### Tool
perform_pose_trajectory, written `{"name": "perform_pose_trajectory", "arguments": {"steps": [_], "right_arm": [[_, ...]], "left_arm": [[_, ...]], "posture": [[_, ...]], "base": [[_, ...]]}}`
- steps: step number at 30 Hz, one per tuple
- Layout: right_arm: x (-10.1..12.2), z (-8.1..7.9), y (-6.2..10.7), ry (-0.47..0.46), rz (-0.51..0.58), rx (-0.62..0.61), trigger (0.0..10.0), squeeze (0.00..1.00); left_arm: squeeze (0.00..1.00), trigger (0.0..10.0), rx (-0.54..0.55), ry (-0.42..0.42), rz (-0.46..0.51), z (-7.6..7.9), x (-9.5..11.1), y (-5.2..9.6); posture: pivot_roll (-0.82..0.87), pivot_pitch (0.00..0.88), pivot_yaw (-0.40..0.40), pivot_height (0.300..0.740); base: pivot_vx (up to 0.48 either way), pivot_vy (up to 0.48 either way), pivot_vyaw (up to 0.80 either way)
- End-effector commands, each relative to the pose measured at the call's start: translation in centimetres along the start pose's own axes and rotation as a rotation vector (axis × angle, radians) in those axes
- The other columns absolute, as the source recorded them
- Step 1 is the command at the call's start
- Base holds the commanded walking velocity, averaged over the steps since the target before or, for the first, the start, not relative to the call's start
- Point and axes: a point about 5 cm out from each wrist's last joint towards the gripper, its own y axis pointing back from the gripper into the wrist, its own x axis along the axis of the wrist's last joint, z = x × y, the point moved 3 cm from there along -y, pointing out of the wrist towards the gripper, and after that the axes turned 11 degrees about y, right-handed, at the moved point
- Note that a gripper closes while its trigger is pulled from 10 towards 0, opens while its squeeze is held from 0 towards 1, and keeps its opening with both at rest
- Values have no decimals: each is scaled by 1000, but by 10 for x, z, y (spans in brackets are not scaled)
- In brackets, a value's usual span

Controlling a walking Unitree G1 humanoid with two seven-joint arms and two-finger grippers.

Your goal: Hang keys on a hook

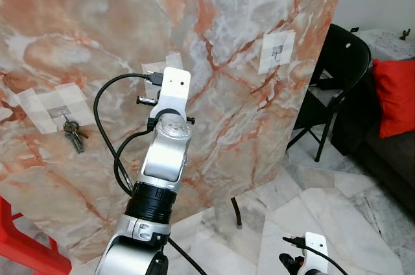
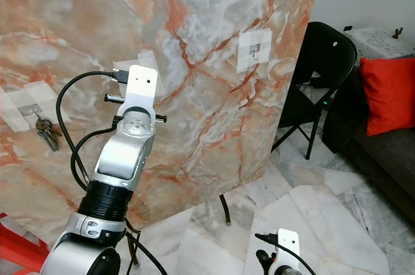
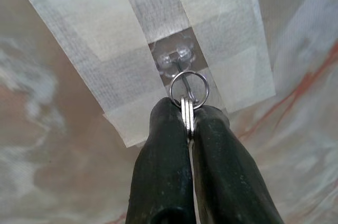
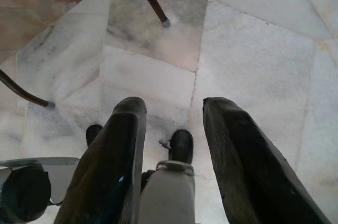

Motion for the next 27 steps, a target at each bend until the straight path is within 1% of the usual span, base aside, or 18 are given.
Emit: {"name": "perform_pose_trajectory", "arguments": {"steps": [1, 3, 5, 10, 18, 25, 26, 27], "right_arm": [[-6, 6, 2, -11, -22, -12, 10000, 0], [-7, 8, 3, -12, -27, -16, 10000, 0], [-8, 9, 3, -12, -29, -18, 10000, 0], [-10, 8, 3, -17, -36, -19, 10000, 0], [-12, 5, 3, -24, -38, -17, 10000, 0], [-13, 5, 3, -26, -42, -19, 10000, 0], [-14, 5, 3, -26, -43, -20, 10000, 0], [-14, 5, 3, -26, -44, -21, 10000, 0]], "left_arm": [[0, 10000, 19, -1, -21, -6, -2, -2], [0, 10000, 5, 16, -56, -5, -8, -2], [0, 10000, 0, 19, -67, -5, -10, -1], [0, 10000, -7, 19, -72, -5, -9, -1], [0, 10000, -28, 15, -63, -2, -5, -1], [0, 10000, -41, -5, -79, 0, -11, 0], [282, 10000, -46, -7, -80, 0, -12, 0], [1000, 10000, -51, -5, -83, 1, -13, 0]], "posture": [[81, 0, -34, 740], [81, 0, -33, 740], [81, 0, -33, 740], [84, 0, -30, 740], [79, 0, -19, 740], [82, 0, -22, 740], [82, 0, -22, 740], [82, 0, -22, 740]], "base": [[0, 0, 0], [0, 0, 0], [0, 0, 0], [0, 0, 0], [0, 0, 0], [0, 0, 0], [0, 0, 0], [0, 0, 0]]}}
